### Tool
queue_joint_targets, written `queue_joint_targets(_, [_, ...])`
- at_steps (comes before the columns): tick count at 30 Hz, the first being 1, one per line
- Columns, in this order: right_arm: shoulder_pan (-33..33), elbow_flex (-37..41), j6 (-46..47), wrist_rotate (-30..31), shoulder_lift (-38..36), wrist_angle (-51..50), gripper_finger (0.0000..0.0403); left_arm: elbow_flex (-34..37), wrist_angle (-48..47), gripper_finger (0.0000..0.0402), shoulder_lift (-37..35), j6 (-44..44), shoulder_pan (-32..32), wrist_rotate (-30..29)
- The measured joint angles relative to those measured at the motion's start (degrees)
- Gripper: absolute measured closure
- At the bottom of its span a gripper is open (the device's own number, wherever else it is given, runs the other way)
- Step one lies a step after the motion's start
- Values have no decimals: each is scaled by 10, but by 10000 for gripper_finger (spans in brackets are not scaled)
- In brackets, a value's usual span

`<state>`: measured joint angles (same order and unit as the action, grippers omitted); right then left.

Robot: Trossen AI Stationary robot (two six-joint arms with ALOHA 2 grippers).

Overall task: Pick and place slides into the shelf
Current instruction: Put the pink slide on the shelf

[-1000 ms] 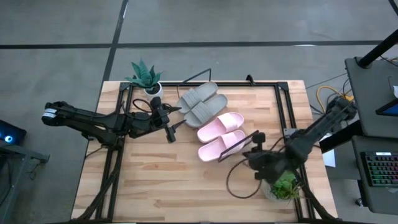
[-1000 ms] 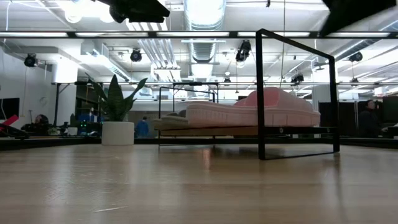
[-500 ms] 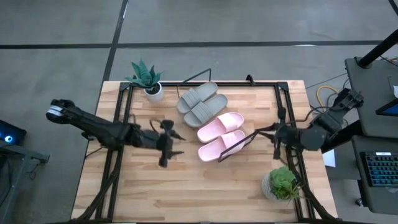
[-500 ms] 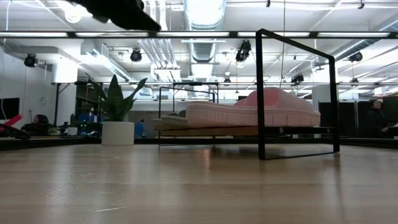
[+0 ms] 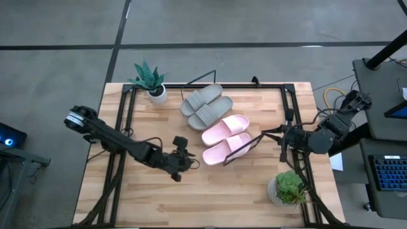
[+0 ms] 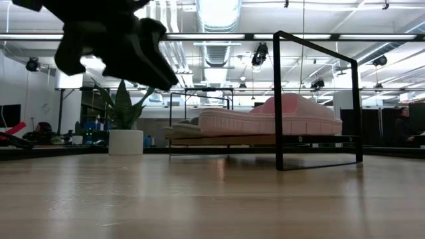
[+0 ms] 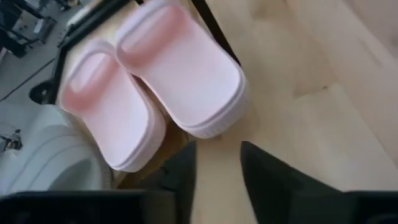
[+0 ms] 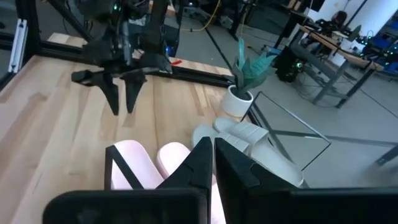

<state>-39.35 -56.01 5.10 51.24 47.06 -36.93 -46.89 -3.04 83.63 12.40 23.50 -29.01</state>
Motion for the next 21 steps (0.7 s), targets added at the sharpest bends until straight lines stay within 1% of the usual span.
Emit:
queue_joint_targets(5, [0, 0, -5, 0, 6, 0, 394, -1, 21, 377, 34, 0, 1, 3])
queue_joint_targets(7, [0, 0, -6, 0, 7, 0, 394, -1, 31, 394, 40, 0, 1, 13])
queue_joint_targets(10, [0, 0, -7, 0, 6, 0, 394, -1, 51, 393, 51, 0, 1, 30])
queue_joint_targets(13, [0, 0, -12, 0, 7, 0, 394, -1, 83, 398, 66, 0, -1, 62])
queue_joint_targets(17, [0, 0, -18, 0, 6, -1, 394, 0, 102, 400, 91, 0, -3, 70])
queue_joint_targets(21, [0, 0, -24, 0, 6, 0, 394, -4, 116, 401, 109, 7, -12, 62])
